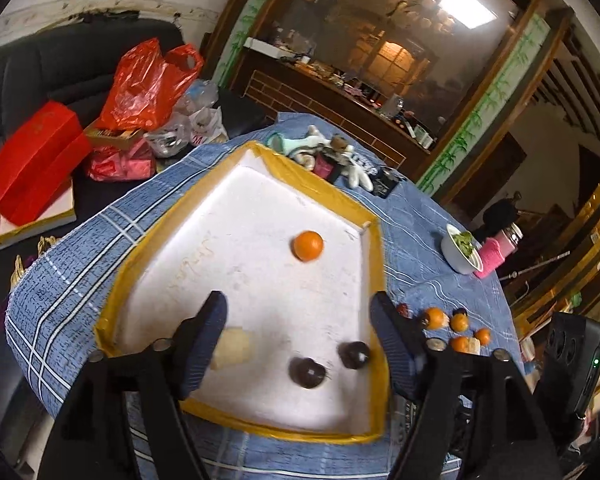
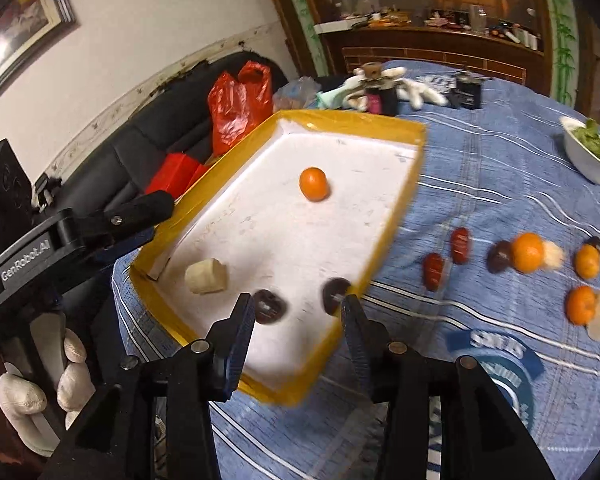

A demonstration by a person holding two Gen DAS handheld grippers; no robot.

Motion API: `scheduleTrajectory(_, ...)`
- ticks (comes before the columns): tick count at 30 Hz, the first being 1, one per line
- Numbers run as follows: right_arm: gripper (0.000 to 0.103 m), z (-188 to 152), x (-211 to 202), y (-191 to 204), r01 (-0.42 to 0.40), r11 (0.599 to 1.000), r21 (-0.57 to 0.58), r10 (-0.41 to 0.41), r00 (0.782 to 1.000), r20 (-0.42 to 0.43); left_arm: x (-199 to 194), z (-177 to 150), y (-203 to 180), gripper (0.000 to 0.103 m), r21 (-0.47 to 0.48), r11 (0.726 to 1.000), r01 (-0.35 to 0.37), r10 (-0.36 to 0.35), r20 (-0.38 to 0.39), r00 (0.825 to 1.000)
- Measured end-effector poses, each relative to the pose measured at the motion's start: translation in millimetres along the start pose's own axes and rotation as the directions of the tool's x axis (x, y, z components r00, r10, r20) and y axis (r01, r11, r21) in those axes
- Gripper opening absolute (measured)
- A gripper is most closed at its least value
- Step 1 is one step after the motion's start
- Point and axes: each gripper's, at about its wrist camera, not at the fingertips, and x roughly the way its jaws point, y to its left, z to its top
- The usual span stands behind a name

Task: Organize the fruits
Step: 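Drop the mandarin and plum into the white tray, opening both tools, then grasp a mandarin with the left tool while the right tool grasps the yam piece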

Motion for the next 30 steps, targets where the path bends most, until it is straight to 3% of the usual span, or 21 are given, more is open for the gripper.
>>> scheduleTrajectory(10,0.054,-47,-66,-85,0.089,0.982,0.165,-0.101,0.993,0.067,-1,-18,-63,0.082,0.124,0.99,0.062,-0.056,-0.052,0.997)
scheduleTrajectory(21,0.056,-94,-131,-195,0.19,0.893,0.408,-0.249,0.964,0.096,14,-32,-95,0.082,0.175,0.982,0.077,-0.058,-0.109,0.992)
scheduleTrajectory(30,0.056,-99,-132,-221,0.189,0.876,0.444,-0.252,0.964,0.087,28,-34,-93,0.082,0.157,0.985,0.073,-0.051,-0.139,0.989)
